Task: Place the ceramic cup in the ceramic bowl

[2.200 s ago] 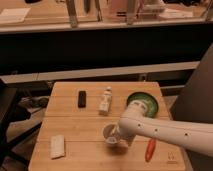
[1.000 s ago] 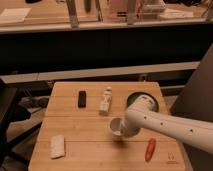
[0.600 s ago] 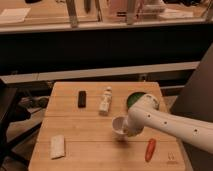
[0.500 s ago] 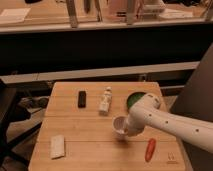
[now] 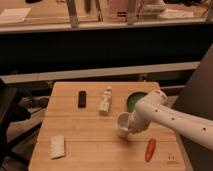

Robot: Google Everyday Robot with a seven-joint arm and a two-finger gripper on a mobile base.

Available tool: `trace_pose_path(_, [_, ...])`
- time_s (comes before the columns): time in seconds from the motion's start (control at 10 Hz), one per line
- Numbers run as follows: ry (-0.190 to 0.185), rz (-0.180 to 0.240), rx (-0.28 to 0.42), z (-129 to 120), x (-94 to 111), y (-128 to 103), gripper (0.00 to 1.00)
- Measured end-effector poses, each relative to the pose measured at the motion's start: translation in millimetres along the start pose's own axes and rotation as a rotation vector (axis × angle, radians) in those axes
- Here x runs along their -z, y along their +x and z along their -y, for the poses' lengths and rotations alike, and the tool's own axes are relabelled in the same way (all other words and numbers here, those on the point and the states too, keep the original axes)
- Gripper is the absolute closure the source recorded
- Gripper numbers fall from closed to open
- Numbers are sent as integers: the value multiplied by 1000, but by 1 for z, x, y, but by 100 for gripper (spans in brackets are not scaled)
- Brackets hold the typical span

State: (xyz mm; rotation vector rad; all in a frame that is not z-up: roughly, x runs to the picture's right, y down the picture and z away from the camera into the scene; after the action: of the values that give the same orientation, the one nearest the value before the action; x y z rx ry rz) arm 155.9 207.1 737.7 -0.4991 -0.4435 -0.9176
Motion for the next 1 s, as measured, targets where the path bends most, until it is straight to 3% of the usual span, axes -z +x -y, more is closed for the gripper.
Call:
trace_pose_path(0.7, [6,4,-17,6,15,33,99])
trace_pose_path(1.0, [4,4,-8,12,21,37,99])
